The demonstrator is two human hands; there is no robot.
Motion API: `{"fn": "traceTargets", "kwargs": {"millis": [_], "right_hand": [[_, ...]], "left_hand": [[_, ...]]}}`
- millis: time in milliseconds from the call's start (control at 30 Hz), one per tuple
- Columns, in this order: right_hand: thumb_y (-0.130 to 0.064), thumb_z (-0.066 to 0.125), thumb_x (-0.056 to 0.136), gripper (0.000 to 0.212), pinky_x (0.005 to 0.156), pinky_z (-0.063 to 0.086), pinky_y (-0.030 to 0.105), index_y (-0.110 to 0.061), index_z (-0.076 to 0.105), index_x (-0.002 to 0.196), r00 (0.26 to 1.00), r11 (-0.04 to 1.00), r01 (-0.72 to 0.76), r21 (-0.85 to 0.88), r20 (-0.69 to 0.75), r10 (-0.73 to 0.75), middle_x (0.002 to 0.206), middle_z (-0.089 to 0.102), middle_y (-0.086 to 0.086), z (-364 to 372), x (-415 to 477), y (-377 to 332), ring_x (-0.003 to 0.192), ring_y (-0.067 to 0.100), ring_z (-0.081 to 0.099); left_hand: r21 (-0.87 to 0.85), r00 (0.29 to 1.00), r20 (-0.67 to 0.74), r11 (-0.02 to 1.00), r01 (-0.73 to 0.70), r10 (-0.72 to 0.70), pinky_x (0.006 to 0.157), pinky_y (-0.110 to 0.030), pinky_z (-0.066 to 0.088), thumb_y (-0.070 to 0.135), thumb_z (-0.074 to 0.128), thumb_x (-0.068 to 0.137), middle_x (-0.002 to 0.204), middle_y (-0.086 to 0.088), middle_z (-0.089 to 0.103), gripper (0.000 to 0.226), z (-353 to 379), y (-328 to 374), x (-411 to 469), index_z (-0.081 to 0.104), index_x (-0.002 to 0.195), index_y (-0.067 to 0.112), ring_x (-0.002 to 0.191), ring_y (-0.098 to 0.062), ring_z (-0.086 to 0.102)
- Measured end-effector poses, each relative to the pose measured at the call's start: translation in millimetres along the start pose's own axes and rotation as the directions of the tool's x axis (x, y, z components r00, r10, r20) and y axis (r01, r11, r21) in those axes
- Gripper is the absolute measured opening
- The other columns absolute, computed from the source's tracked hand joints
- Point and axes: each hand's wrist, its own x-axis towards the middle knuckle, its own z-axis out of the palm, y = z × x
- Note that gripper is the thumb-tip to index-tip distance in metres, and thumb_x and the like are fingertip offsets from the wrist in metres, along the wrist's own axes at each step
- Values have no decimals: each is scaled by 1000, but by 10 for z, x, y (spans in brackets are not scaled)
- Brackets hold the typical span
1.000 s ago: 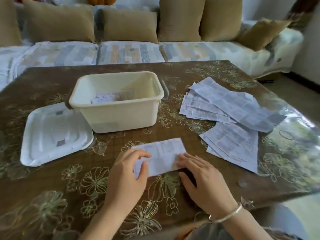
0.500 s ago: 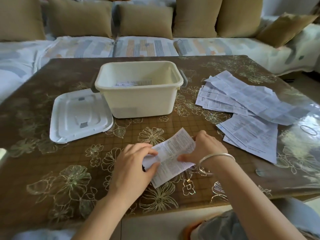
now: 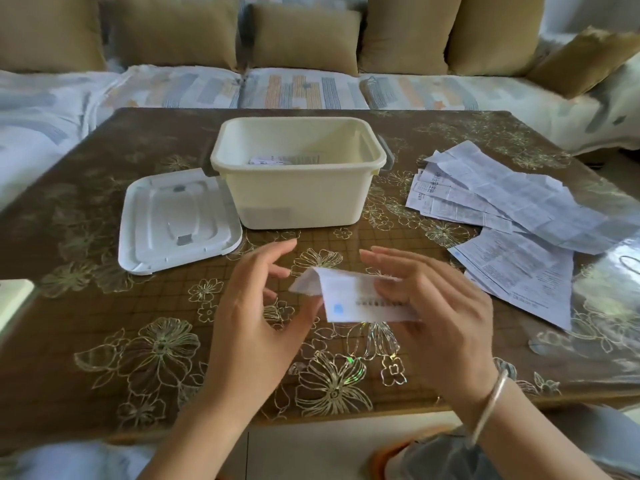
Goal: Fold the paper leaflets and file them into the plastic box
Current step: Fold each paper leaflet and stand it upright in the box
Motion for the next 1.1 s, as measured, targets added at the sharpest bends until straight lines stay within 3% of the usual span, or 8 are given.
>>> {"fn": "traceTargets", "kwargs": {"millis": [133,367,500,667,767,900,1033,1100], "right_hand": [[-1,73,78,11,95,51,38,-6,64,81,986,995,101,-4,136,-99,117,68,4,102,-115,-20,117,18,60],[-16,71,73,15,103,44,30,-21,64,86,866,981,-192,43,477,148,90,71,-18,252,-404,5,94,1,67],[-36,66,80,22,76,54,28,-33,59,101,809,879,-460,126,466,357,90,68,-26,172,-369,-60,86,-1,65],[-32,71,78,41,66,51,21,-29,52,114,703,737,-671,84,387,596,86,70,-19,292,-351,15,75,1,64],[-24,73,81,43,63,46,16,-37,47,113,702,754,-657,18,380,602,88,66,-23,397,-371,35,75,-1,60],[-21,73,80,50,72,37,3,-35,47,121,709,783,-620,-51,392,586,97,59,-23,456,-415,33,84,-3,55],[-22,73,78,61,60,41,6,-30,44,130,740,815,-575,-76,375,558,109,48,-22,452,-411,38,80,2,54],[-23,72,78,59,57,40,7,-28,46,130,751,830,-549,-104,374,544,117,45,-17,450,-405,33,78,0,53]], "left_hand": [[95,997,54,994,-54,49,95,-23,43,8,85,64,130,5,56,67,33,-116,-50,60,125,17,117,-13,52],[176,987,160,984,-1,-28,87,-32,48,13,81,66,90,25,66,31,87,-295,-264,76,89,32,97,-5,56],[143,989,142,989,25,-46,79,-36,51,34,68,78,81,27,62,11,53,-276,-291,77,84,30,88,-5,58],[227,986,103,968,103,-129,63,-34,50,41,63,80,70,18,55,24,123,-254,-240,67,70,20,71,-10,55],[309,988,35,942,134,-153,62,-25,43,32,73,76,72,18,49,17,192,-247,-216,66,87,22,71,-12,52],[373,988,52,920,116,-146,74,-24,43,27,79,73,80,18,54,52,231,-254,-239,58,120,21,81,-9,51],[360,990,21,925,125,-142,98,-28,43,31,74,73,125,3,55,74,232,-255,-245,45,139,15,113,-12,49],[382,994,41,921,80,-103,102,-31,41,31,72,75,128,3,54,64,233,-257,-239,52,134,17,118,-13,46]]}}
